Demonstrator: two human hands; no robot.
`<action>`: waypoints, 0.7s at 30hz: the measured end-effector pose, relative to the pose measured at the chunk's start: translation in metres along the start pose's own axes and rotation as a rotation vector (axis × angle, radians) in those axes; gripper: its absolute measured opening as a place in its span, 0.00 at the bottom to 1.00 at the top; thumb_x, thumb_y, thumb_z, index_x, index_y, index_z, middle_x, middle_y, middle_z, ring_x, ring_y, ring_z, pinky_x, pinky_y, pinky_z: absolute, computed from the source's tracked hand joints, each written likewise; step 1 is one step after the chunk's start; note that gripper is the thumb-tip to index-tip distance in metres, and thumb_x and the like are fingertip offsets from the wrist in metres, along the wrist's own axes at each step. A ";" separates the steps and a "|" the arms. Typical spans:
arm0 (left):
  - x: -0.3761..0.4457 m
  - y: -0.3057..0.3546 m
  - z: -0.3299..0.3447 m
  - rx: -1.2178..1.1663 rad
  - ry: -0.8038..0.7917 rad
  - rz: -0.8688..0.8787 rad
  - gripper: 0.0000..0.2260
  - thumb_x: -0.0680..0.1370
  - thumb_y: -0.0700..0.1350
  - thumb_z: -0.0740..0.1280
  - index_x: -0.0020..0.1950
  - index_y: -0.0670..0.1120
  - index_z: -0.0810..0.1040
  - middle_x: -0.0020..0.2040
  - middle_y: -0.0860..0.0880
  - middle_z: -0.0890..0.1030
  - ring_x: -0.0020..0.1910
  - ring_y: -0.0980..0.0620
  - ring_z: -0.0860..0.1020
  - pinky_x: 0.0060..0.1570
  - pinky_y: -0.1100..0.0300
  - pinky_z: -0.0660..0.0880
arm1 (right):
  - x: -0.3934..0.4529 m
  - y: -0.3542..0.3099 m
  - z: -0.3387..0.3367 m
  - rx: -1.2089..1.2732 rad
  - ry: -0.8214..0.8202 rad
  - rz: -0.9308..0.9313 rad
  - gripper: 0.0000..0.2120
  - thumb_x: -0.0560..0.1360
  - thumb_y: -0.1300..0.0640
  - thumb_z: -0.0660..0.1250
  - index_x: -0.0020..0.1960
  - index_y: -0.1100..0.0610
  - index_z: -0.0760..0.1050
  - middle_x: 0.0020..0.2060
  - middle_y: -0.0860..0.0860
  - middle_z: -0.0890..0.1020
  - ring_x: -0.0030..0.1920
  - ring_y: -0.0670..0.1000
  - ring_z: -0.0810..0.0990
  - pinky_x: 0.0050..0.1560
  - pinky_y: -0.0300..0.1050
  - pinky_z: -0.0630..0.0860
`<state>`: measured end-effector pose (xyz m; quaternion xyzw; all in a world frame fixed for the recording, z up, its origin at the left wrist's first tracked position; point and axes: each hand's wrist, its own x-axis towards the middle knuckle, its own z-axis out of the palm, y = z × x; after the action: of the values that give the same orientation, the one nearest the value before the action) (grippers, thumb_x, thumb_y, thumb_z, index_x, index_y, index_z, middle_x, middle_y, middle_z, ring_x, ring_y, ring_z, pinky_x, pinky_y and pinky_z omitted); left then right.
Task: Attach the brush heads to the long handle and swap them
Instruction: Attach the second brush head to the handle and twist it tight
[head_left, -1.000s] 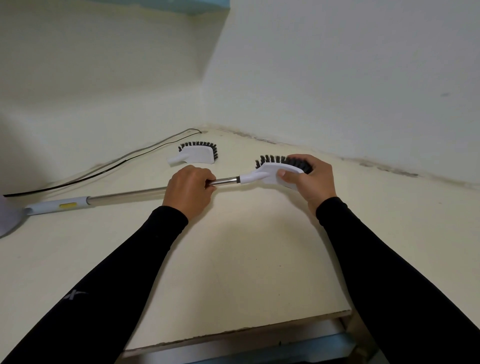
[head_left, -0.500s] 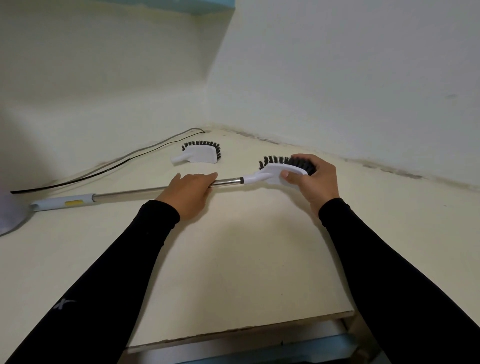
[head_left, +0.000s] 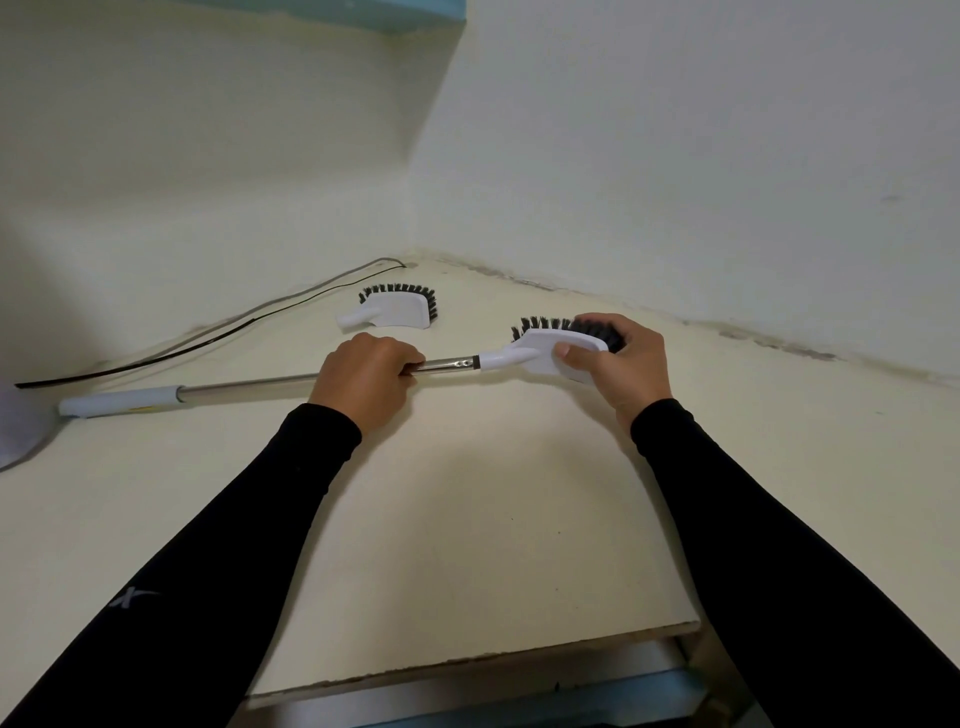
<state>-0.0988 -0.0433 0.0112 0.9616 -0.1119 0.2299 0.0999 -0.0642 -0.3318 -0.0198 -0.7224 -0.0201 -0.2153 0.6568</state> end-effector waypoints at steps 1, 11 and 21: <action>0.000 0.001 0.000 -0.010 0.020 -0.015 0.06 0.73 0.40 0.69 0.44 0.50 0.83 0.35 0.50 0.81 0.42 0.40 0.77 0.41 0.50 0.75 | 0.000 0.000 0.000 0.000 0.000 0.002 0.18 0.59 0.51 0.81 0.48 0.47 0.86 0.44 0.44 0.88 0.45 0.46 0.85 0.50 0.46 0.83; 0.001 0.000 0.009 -0.104 -0.078 0.034 0.14 0.77 0.46 0.67 0.63 0.50 0.76 0.55 0.51 0.82 0.56 0.46 0.78 0.52 0.51 0.75 | -0.002 -0.002 0.001 -0.027 -0.007 -0.014 0.18 0.60 0.55 0.80 0.50 0.48 0.86 0.39 0.40 0.85 0.41 0.45 0.82 0.47 0.44 0.80; -0.003 0.005 -0.001 -0.043 -0.129 0.119 0.07 0.80 0.42 0.59 0.45 0.48 0.75 0.38 0.50 0.79 0.40 0.43 0.74 0.38 0.50 0.72 | -0.001 -0.002 0.001 -0.021 0.000 -0.009 0.19 0.60 0.55 0.80 0.51 0.49 0.86 0.40 0.43 0.86 0.41 0.45 0.82 0.47 0.43 0.79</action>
<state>-0.1028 -0.0473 0.0114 0.9636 -0.1801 0.1707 0.0993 -0.0661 -0.3307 -0.0185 -0.7293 -0.0213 -0.2183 0.6481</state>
